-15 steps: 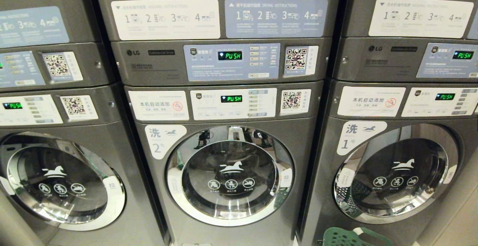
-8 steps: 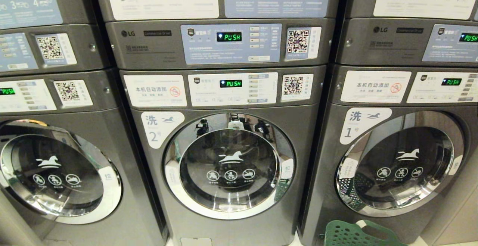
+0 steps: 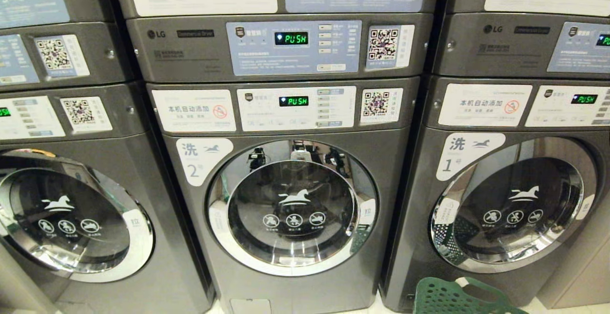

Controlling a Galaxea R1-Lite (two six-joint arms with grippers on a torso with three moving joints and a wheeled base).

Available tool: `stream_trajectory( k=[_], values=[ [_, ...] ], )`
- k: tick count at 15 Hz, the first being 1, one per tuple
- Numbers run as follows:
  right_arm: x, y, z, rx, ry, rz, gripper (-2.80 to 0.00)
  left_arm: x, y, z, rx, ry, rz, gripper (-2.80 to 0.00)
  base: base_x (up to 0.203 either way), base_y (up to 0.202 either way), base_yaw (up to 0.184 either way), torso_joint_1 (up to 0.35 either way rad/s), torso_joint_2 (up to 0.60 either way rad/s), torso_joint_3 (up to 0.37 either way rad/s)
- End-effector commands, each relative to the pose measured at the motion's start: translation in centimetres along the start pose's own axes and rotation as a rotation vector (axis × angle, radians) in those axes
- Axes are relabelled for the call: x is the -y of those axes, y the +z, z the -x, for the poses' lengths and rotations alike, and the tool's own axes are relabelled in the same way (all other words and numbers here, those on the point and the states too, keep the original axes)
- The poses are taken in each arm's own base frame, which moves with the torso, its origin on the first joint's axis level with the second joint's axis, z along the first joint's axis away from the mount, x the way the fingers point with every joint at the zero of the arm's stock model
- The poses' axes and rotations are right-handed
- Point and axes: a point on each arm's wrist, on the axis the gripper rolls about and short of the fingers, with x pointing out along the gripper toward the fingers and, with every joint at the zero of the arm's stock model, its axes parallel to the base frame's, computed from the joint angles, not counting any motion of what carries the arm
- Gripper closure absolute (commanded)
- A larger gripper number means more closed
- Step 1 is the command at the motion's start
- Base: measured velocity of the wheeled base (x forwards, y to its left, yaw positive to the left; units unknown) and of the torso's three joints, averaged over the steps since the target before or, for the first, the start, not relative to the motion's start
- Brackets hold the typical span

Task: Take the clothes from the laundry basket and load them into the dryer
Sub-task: Take the clothes out of the basket

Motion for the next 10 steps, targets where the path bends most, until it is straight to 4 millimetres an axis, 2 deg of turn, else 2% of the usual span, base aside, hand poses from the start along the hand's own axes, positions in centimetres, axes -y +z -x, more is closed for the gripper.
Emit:
stream_trajectory(
  k=[1,8,10],
  values=[
    [-0.01,0.00,0.00,0.001,0.004,0.002,0.00,0.00,-0.04,-0.01,0.000,0.003,0.024,0.00,0.000,0.000,0.000,0.003,0.01,-0.170],
    [-0.03,-0.03,0.13,-0.028,0.014,0.069,0.00,-0.01,-0.03,-0.01,0.000,0.004,0.040,0.00,0.000,0.000,0.000,0.003,0.00,-0.193],
    [0.00,0.60,0.41,-0.035,0.005,0.072,0.00,-0.01,-0.03,-0.01,0.000,0.004,0.041,0.00,0.000,0.000,0.000,0.000,0.00,-0.201]
  ],
)
